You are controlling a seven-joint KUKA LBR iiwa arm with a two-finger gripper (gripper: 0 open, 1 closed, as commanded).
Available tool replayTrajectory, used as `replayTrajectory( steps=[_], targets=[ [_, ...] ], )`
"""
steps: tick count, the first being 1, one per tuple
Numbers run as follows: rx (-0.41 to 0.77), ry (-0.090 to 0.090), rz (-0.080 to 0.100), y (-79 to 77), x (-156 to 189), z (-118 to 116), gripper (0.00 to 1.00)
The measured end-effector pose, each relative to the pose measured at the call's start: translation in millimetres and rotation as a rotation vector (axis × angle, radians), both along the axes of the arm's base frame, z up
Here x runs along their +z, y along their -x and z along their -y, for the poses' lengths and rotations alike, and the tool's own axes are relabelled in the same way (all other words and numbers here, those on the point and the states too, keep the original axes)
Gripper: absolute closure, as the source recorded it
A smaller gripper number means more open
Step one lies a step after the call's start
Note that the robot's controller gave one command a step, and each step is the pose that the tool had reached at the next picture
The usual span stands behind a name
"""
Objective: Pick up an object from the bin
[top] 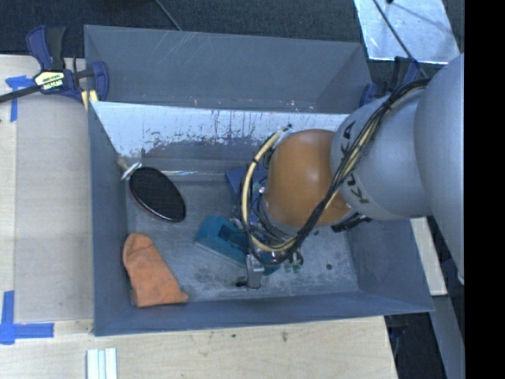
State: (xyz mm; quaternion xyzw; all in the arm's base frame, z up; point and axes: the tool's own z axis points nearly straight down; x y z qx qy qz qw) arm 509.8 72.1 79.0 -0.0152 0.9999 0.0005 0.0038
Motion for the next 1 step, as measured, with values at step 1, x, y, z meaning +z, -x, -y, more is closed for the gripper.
replayTrajectory(
  steps=[1],
  targets=[
    [-0.017, 0.002, -0.009, 0.8, 7.2, 9.9, 0.0]
  ],
)
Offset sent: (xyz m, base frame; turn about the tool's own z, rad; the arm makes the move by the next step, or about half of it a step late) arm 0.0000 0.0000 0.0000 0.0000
